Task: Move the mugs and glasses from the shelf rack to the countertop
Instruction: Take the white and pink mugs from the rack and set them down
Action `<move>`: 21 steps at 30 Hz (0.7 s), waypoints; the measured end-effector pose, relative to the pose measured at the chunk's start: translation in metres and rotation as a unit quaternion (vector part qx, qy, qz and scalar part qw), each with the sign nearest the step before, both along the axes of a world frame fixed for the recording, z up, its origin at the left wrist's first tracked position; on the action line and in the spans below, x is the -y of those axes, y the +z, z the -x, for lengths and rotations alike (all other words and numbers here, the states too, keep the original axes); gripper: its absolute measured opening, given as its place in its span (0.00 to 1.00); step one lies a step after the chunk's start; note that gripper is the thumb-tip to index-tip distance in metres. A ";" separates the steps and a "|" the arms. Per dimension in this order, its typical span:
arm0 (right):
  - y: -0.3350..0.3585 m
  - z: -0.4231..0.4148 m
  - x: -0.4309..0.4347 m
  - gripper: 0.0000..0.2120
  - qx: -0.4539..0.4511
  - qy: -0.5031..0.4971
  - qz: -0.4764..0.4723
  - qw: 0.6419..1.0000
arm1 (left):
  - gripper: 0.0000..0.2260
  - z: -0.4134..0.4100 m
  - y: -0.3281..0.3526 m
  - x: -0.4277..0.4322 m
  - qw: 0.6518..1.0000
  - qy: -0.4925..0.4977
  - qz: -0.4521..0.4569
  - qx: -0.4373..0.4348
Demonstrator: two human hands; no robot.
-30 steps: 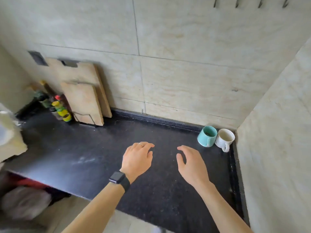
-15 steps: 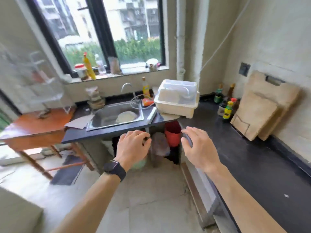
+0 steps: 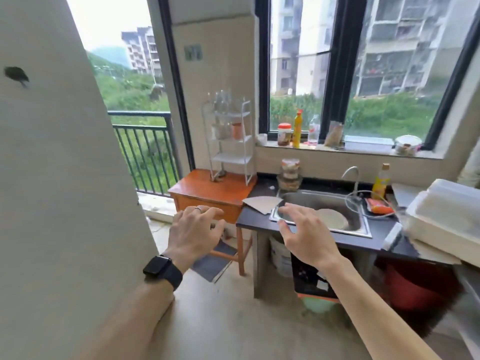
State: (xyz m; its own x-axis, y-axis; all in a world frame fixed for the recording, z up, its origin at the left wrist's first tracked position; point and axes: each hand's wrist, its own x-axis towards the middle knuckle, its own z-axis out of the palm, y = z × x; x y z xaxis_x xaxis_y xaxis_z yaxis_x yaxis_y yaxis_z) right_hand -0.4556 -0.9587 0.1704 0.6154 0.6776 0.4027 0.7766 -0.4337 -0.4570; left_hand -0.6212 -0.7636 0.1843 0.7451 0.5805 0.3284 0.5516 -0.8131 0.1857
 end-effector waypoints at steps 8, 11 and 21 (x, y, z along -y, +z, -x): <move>0.016 -0.004 -0.150 0.17 0.006 0.003 0.013 1.000 | 0.20 -0.007 0.029 -0.163 0.999 0.023 -0.022 -0.019; 0.021 -0.024 -0.197 0.16 0.014 0.005 0.010 1.000 | 0.20 -0.030 0.030 -0.215 0.999 0.022 -0.021 -0.015; 0.015 -0.149 -0.358 0.19 0.030 -0.002 0.009 1.000 | 0.20 -0.154 0.019 -0.372 1.000 0.016 -0.004 -0.001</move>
